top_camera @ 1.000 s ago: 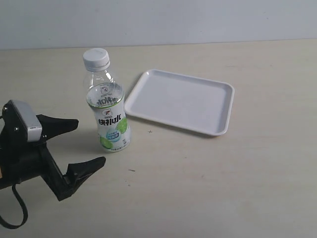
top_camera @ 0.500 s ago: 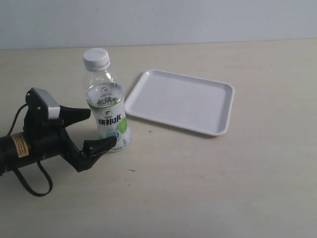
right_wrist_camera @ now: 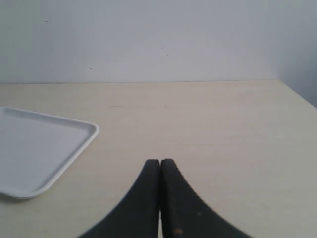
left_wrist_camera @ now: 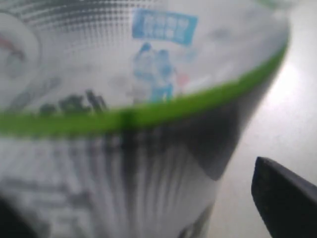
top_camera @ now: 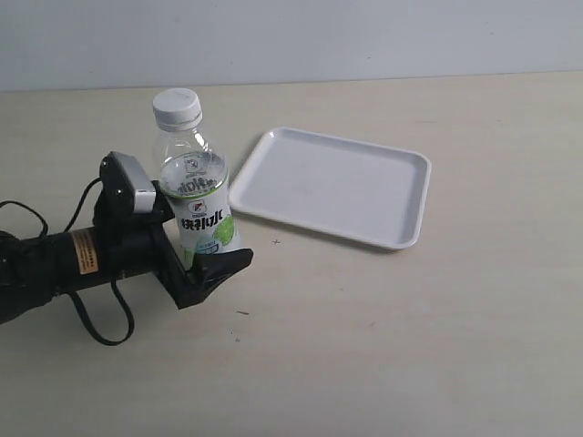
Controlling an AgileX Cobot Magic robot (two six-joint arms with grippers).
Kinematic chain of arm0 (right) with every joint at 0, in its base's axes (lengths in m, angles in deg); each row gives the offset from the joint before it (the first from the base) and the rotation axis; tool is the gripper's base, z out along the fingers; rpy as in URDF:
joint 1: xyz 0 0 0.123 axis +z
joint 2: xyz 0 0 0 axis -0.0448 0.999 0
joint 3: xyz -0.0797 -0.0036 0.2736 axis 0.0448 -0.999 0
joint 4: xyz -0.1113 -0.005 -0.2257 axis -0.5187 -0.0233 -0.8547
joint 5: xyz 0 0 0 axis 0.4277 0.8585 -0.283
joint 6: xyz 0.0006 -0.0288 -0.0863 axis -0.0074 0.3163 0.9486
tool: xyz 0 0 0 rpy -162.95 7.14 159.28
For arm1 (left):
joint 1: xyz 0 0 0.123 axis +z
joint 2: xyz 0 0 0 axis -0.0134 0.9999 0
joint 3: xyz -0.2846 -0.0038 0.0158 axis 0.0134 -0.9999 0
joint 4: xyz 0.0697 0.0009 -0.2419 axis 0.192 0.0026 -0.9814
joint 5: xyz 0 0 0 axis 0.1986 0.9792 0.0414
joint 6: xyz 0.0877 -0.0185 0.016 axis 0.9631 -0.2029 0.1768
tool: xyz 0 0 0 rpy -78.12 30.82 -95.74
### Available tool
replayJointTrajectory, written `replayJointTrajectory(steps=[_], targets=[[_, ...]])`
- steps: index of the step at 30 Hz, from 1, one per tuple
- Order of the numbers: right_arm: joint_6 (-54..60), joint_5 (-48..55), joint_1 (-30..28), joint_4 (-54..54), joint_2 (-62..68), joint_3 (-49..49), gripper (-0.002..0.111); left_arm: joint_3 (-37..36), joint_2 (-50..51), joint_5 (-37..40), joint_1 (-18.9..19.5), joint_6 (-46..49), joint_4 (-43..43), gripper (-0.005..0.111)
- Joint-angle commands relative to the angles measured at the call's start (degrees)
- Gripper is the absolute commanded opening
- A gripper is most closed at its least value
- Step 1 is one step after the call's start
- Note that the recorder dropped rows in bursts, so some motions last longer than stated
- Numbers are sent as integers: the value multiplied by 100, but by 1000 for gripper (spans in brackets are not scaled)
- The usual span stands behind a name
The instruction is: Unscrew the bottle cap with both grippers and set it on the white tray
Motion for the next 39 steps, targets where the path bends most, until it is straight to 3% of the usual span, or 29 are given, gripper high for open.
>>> replayJointTrajectory(steps=[1,7,9,11,13,23,32,39], targets=[[-15,-35,-31,4,-39,-32,0,142,5,-92,-133,-64,-110,104],[-15,-35,-31,4,-39,-32,0,160,5,-92,-133,-179,-282,101],[-15,-35,-31,4,-39,-32,0,160,5,-92,-133,-179,-292,82],[-15,-35,-31,4,-39,-32,0,160,5,-92,-133,-179,-280,36],[-15,-35,-31,4,-39,-32,0,160,5,-92,-133,-140,-244,1],[-15,-35,-31,4,-39,-32,0,160,-300,-92,-133,-480,-35,0],[-15,-35,-31,4,-39,-32,0,160,-896,1051,-133,-659,315,0],[49,-698,-31,-484,-39,-32,0,160,-1027,1302,-133,-679,543,0]])
